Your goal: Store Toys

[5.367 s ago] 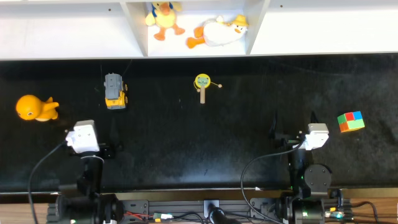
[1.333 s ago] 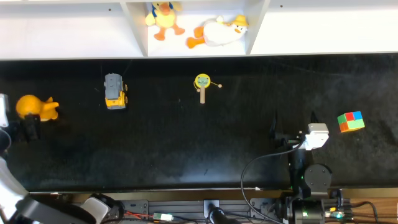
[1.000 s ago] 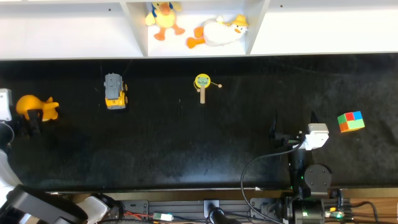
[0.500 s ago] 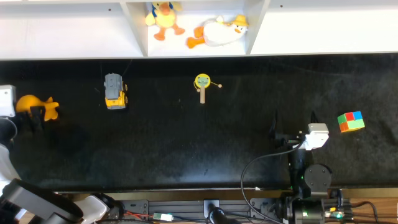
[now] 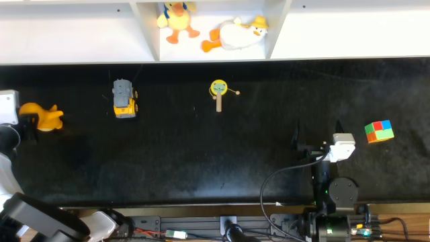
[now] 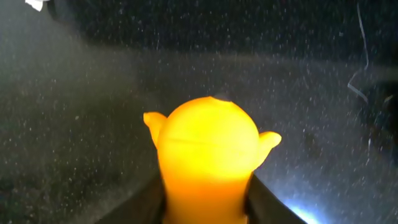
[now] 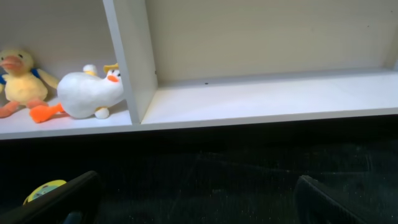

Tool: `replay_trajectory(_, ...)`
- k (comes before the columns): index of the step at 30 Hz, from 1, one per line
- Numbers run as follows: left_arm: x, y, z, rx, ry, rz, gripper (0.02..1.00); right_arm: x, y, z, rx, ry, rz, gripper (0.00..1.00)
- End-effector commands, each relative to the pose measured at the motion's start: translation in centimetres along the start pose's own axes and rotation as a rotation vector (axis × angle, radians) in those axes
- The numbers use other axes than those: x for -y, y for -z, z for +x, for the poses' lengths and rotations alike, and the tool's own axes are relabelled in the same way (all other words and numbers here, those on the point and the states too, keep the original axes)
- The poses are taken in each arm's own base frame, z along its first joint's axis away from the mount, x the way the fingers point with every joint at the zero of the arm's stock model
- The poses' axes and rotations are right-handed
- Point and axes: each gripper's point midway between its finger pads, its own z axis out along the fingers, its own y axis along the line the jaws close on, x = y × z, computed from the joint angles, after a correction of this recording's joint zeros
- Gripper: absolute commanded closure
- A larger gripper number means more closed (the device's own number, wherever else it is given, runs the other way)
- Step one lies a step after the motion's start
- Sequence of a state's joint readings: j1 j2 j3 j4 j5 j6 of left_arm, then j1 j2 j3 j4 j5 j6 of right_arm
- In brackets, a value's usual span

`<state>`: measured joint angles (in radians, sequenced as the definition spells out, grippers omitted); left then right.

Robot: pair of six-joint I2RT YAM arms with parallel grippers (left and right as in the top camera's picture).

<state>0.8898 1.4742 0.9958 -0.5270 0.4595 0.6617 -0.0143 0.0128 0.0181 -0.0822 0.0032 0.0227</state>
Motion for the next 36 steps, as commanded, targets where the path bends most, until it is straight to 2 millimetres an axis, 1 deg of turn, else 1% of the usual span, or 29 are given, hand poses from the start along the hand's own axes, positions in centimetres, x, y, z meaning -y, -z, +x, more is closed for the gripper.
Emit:
replay_trajectory(1, -0.3, 0.5, -1.2, 0.028, -0.006, -0.007, 0.864, 0.1, 0.0, 0.3, 0.000, 0.000, -0.001, 0.005)
replay_trajectory(5, -0.3, 2.1, -2.5, 0.074, 0.020, -0.039, 0.978, 0.1, 0.0, 0.3, 0.000, 0.000, -0.001, 0.007)
replay_trajectory(10, -0.5, 4.0, -4.3, 0.144, 0.076, -0.080, 0.982, 0.1, 0.0, 0.3, 0.000, 0.000, -0.001, 0.005)
replay_trajectory(11, -0.5, 4.6, -5.0, 0.175, 0.100, -0.086, 0.980, 0.1, 0.0, 0.3, 0.000, 0.000, -0.001, 0.005)
replay_trajectory(16, 0.2, 5.7, -7.3, 0.270, 0.128, -0.058, 0.982, 0.1, 0.0, 0.3, 0.000, 0.000, -0.001, 0.005)
replay_trajectory(22, 1.9, 5.4, -10.5, 0.349, 0.107, -0.038, 0.980, 0.1, 0.0, 0.3, 0.000, 0.000, -0.001, 0.005)
replay_trajectory(26, 1.9, 4.8, -12.1, 0.378, 0.144, -0.089, 0.982, 0.1, 0.0, 0.3, 0.000, 0.000, -0.001, 0.007)
replay_trajectory(28, 2.4, 4.3, -13.2, 0.395, 0.140, -0.073, 0.982, 0.1, 0.0, 0.3, 0.000, 0.000, -0.001, 0.005)
replay_trajectory(30, 2.4, 4.0, -13.7, 0.394, 0.151, -0.064, 0.982, 0.1, 0.0, 0.3, 0.000, 0.000, -0.001, 0.005)
replay_trajectory(36, 1.2, 2.9, -15.1, 0.365, 0.187, -0.049, 0.982, 0.1, 0.0, 0.3, 0.000, 0.000, -0.001, 0.007)
